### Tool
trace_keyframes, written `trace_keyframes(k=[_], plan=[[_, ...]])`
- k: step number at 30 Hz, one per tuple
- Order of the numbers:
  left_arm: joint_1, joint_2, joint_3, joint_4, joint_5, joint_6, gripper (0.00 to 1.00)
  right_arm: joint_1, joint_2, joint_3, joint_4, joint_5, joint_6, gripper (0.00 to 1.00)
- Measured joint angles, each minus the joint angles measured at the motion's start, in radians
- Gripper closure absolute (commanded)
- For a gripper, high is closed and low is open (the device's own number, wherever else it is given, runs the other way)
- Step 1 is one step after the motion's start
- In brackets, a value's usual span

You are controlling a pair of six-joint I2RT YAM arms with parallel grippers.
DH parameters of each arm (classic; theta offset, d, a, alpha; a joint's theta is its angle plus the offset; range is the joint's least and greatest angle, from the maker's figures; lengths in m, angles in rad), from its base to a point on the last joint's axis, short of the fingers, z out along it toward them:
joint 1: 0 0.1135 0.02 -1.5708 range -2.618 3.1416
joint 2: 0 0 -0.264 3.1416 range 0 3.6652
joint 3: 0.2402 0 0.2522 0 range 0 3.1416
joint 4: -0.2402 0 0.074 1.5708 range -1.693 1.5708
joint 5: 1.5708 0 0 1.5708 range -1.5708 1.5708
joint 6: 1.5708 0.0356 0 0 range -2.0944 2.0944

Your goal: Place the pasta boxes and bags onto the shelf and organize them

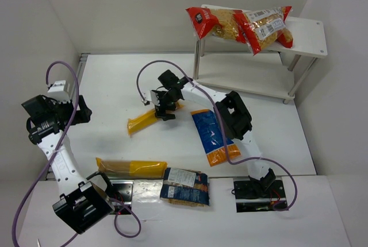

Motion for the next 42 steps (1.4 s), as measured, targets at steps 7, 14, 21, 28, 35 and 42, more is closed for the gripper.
trace_keyframes(k=[7, 14, 21, 28, 35, 42], plan=[[0.008, -0.008, -0.002, -0.003, 0.002, 0.002, 0.01, 0.021, 0.016, 0.000, 0.044, 0.045, 0.014, 0.08], [0.008, -0.008, -0.002, -0.005, 0.003, 0.002, 0.01, 0.026, 0.050, 0.043, 0.053, 0.053, 0.041, 0.18], [0.011, -0.013, -0.002, -0.006, 0.006, 0.002, 0.01, 0.029, 0.109, 0.158, 0.013, 0.042, 0.053, 0.85], [0.017, -0.020, -0.002, -0.007, 0.010, 0.002, 0.01, 0.032, 0.155, 0.254, -0.022, 0.050, 0.106, 1.00], [0.017, -0.042, -0.002, -0.010, 0.011, 0.002, 0.01, 0.007, 0.037, 0.084, -0.053, -0.060, 0.219, 1.00], [0.017, -0.070, -0.002, -0.010, 0.014, 0.002, 0.01, -0.019, -0.238, -0.194, -0.112, -0.115, 0.327, 1.00]])
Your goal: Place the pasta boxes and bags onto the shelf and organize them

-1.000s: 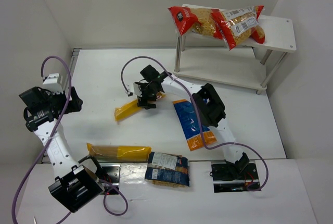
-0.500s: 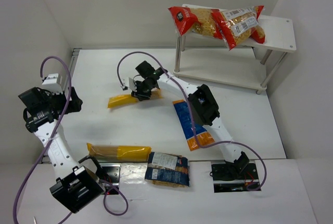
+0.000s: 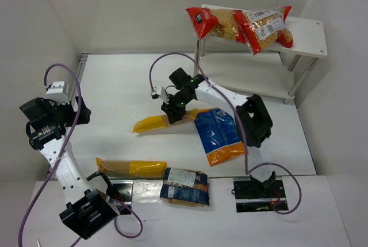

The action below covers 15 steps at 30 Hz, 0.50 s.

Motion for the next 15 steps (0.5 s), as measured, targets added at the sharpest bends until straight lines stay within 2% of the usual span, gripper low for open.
trace_keyframes(k=[8, 15], plan=[[0.000, -0.013, -0.003, 0.000, 0.003, 0.000, 0.01, -0.090, -0.310, -0.229, 0.039, -0.023, 0.098, 1.00], [0.000, -0.018, -0.008, 0.000, 0.004, 0.000, 0.01, -0.190, -0.459, -0.376, 0.048, 0.038, 0.153, 1.00]])
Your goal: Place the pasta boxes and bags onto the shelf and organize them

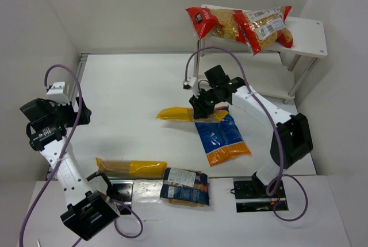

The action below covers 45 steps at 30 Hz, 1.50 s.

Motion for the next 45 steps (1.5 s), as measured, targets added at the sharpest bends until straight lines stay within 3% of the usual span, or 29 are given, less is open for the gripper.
trace_keyframes(k=[9, 18, 28, 45], plan=[[0.000, -0.014, 0.000, 0.000, 0.000, 0.000, 0.01, -0.121, -0.258, -0.180, 0.032, 0.161, 0.107, 1.00], [0.000, -0.022, 0.000, 0.001, 0.000, 0.000, 0.01, -0.174, -0.464, -0.275, 0.074, 0.430, 0.200, 1.00], [0.000, -0.040, -0.005, 0.007, 0.002, 0.000, 0.01, -0.310, -0.550, -0.354, 0.127, 0.608, 0.269, 1.00], [0.000, -0.039, -0.020, 0.012, 0.011, -0.001, 0.01, -0.317, -0.570, -0.476, 0.320, 0.804, 0.386, 1.00]])
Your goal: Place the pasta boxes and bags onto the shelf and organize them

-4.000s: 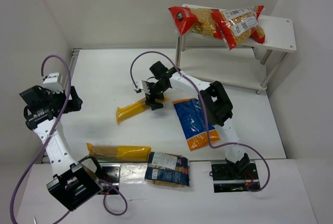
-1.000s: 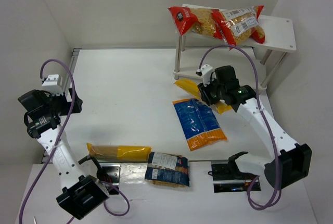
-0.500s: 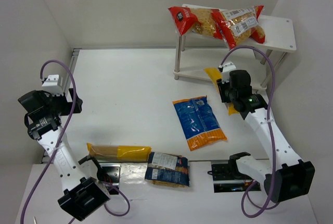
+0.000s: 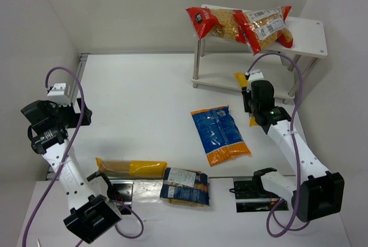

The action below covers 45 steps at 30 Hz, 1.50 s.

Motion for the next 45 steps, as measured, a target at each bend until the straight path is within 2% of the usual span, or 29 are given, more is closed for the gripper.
trace_keyframes(k=[6, 18, 32, 45], plan=[[0.000, 0.003, -0.001, 0.002, 0.000, 0.000, 0.01, 0.024, 0.076, 0.000, 0.088, 0.053, 0.009, 1.00], [0.000, -0.007, -0.001, 0.003, -0.001, 0.000, 0.01, 0.190, 0.295, -0.008, 0.274, 0.212, -0.049, 1.00], [0.000, -0.012, -0.006, 0.010, -0.004, 0.000, 0.01, 0.263, 0.497, 0.021, 0.486, 0.422, -0.106, 1.00], [0.008, -0.012, -0.007, 0.024, -0.013, -0.002, 0.01, 0.288, 0.659, 0.116, 0.599, 0.520, -0.182, 1.00]])
